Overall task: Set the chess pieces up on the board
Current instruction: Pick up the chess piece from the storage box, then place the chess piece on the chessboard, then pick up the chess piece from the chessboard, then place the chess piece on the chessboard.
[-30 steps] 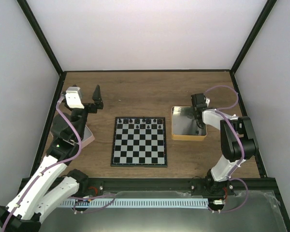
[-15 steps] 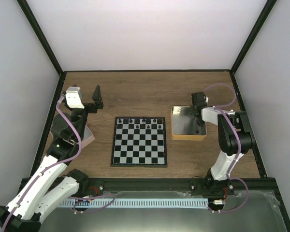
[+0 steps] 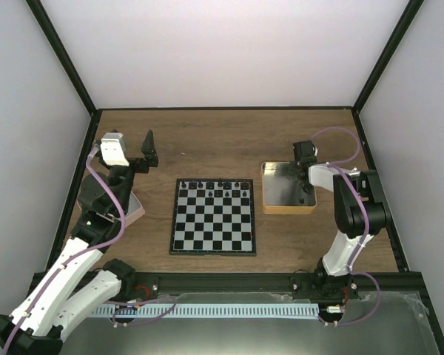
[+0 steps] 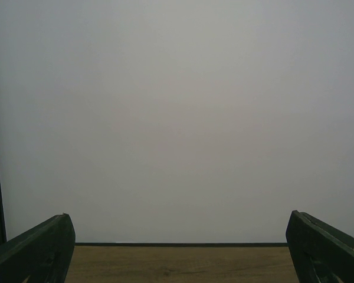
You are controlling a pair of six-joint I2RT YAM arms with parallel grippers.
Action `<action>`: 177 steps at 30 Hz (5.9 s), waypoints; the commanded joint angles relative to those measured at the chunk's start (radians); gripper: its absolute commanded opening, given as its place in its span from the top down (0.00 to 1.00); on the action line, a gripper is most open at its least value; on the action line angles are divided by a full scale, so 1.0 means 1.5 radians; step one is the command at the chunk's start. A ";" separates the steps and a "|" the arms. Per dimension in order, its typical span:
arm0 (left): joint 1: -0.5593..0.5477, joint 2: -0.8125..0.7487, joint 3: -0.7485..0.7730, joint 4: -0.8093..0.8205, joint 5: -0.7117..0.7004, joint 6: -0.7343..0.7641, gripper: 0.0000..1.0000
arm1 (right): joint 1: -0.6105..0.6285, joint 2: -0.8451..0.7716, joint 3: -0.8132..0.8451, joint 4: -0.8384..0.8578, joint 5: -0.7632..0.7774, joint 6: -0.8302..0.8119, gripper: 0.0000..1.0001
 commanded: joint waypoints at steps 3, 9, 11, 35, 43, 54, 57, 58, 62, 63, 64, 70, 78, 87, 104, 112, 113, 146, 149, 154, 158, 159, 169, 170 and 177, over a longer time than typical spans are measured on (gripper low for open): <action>0.004 -0.001 -0.003 0.008 0.002 -0.001 0.00 | -0.004 -0.060 0.014 -0.069 -0.060 0.056 0.97; 0.003 -0.002 -0.003 0.008 0.005 -0.003 0.00 | 0.034 -0.176 -0.020 -0.162 -0.176 0.088 0.99; 0.003 -0.001 -0.002 0.006 0.008 -0.004 0.00 | 0.071 -0.209 -0.020 -0.190 -0.204 0.081 0.99; 0.003 -0.007 0.000 0.003 0.004 0.000 0.00 | 0.537 -0.005 0.172 -0.468 -0.213 0.032 0.99; 0.003 -0.007 0.000 0.002 0.000 0.002 0.00 | 0.548 0.020 0.209 -0.494 -0.195 0.020 0.90; 0.003 -0.006 0.001 0.002 -0.002 0.004 0.00 | 0.547 0.018 0.214 -0.449 -0.204 0.043 0.72; 0.003 -0.006 0.000 0.001 -0.001 0.005 0.00 | 0.548 0.024 0.204 -0.448 -0.190 0.047 0.71; 0.003 -0.007 0.000 0.002 -0.002 0.004 0.00 | 0.548 0.026 0.202 -0.449 -0.184 0.049 0.71; 0.003 -0.007 0.000 0.003 -0.002 0.003 0.00 | 0.548 0.025 0.188 -0.450 -0.180 0.038 0.71; 0.003 -0.007 0.000 0.003 -0.001 0.003 0.00 | 0.548 0.026 0.186 -0.453 -0.176 0.034 0.71; 0.004 -0.007 0.000 0.003 0.000 0.003 0.00 | 0.548 0.025 0.185 -0.455 -0.174 0.029 0.71; 0.004 -0.007 0.000 0.002 0.001 0.001 0.00 | 0.547 0.018 0.176 -0.453 -0.174 0.003 0.68; 0.003 -0.004 0.000 0.002 0.004 0.000 0.00 | 0.548 -0.003 0.148 -0.423 -0.209 -0.010 0.61; 0.004 -0.004 0.000 0.003 0.008 -0.003 0.00 | 0.550 -0.025 0.113 -0.399 -0.226 -0.022 0.64; 0.004 -0.004 0.001 0.002 0.005 -0.003 0.00 | 0.570 0.013 0.132 -0.413 -0.133 0.002 0.76; 0.003 -0.001 0.001 0.003 0.007 -0.005 0.00 | 0.571 0.023 0.130 -0.397 -0.117 0.014 0.82; 0.003 -0.001 0.001 0.003 0.008 -0.005 0.00 | 0.571 0.023 0.130 -0.395 -0.115 0.016 0.82; 0.003 0.001 -0.022 -0.313 0.175 -0.358 0.03 | 0.514 -0.077 0.157 -0.312 -0.299 0.221 0.88; 0.003 -0.024 -0.047 -0.311 0.179 -0.363 0.02 | 0.513 -0.091 0.170 -0.422 -0.302 0.170 0.88; 0.003 -0.026 -0.061 -0.301 0.175 -0.349 0.02 | 0.513 -0.071 0.215 -0.561 -0.311 0.102 0.88; 0.003 -0.013 -0.063 -0.297 0.182 -0.335 0.02 | 0.513 -0.035 0.232 -0.609 -0.317 0.078 0.88; 0.003 -0.009 -0.062 -0.298 0.183 -0.329 0.02 | 0.513 -0.025 0.233 -0.618 -0.322 0.072 0.89; 0.003 0.004 -0.069 -0.308 0.167 -0.281 0.02 | 0.513 0.020 0.220 -0.673 -0.350 0.040 0.88; 0.003 0.004 -0.071 -0.307 0.162 -0.279 0.01 | 0.512 0.021 0.213 -0.672 -0.357 0.040 0.88; 0.003 0.006 -0.073 -0.303 0.157 -0.267 0.01 | 0.513 0.039 0.206 -0.675 -0.354 0.039 0.88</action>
